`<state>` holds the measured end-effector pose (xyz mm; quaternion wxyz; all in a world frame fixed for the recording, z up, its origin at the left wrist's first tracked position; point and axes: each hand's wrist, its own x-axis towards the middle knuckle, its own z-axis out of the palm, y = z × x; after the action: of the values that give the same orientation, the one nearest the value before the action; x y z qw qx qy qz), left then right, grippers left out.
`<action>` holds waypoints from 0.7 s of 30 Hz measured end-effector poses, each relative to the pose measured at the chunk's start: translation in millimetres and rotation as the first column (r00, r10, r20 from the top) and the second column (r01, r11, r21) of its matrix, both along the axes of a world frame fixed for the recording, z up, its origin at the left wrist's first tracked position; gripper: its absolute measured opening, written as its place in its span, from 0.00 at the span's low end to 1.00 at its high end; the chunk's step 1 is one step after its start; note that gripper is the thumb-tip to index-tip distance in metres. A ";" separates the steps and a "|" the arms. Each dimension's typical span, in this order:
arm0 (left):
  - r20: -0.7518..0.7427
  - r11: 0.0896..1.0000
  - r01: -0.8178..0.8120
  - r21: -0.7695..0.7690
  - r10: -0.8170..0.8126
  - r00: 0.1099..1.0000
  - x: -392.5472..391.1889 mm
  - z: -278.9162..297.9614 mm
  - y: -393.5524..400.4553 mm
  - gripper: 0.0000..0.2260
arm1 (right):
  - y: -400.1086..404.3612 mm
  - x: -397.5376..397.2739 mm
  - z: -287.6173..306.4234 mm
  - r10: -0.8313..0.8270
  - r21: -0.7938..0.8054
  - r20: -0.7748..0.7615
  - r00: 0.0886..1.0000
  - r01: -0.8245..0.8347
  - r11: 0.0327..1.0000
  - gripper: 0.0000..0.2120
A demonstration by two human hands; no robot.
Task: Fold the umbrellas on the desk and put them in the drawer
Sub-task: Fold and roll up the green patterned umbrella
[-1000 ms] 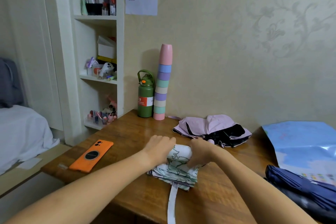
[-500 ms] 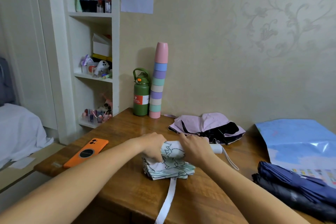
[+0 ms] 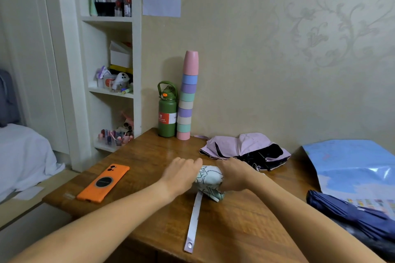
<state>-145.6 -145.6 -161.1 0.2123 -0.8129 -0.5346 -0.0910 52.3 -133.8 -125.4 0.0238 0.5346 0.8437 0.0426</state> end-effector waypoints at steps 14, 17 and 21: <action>0.191 0.713 0.148 -0.686 -0.020 0.981 -10.4 39.8 18.1 0.16 | -0.6 -4.7 0.1 -0.043 0.042 0.033 0.999 0.041 0.998 0.21; 0.065 0.861 0.077 -0.502 -0.051 0.997 -2.4 33.1 10.7 0.23 | 6.2 0.7 4.3 -0.093 -0.074 0.028 0.995 0.095 0.993 0.22; -0.017 0.987 0.070 -0.141 -0.073 0.997 12.2 6.2 -1.8 0.32 | 6.3 9.9 13.8 -0.159 -0.278 -0.061 0.985 0.136 0.951 0.25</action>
<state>-133.3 -147.4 -154.8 0.1569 -0.8455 -0.5078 -0.0519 62.2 -127.4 -111.6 0.0654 0.5890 0.7995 -0.0978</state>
